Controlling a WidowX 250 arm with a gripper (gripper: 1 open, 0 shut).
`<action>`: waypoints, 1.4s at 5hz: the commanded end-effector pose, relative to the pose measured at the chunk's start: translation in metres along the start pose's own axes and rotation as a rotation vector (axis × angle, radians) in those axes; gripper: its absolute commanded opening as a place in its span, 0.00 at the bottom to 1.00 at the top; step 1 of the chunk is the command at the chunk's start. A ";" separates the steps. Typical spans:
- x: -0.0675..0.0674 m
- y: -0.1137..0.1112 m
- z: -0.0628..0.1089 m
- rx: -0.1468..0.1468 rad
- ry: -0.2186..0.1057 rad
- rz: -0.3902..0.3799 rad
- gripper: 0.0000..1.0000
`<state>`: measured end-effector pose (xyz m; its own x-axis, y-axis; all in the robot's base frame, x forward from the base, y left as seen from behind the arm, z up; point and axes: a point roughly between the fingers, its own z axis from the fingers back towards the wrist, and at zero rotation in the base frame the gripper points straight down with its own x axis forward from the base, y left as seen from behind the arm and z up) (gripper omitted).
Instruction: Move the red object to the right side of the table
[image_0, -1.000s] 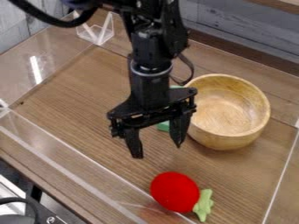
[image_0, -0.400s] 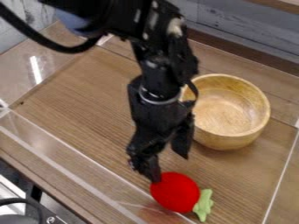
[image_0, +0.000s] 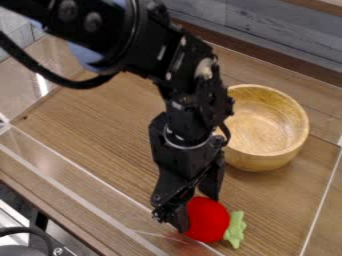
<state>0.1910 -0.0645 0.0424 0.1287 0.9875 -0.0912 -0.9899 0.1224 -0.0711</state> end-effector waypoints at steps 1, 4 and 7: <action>-0.001 -0.012 0.011 -0.030 -0.007 -0.013 1.00; 0.002 -0.022 0.014 -0.035 -0.034 -0.032 1.00; -0.017 -0.021 -0.001 -0.038 -0.074 0.006 1.00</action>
<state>0.2026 -0.0807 0.0385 0.1147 0.9933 -0.0128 -0.9905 0.1134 -0.0776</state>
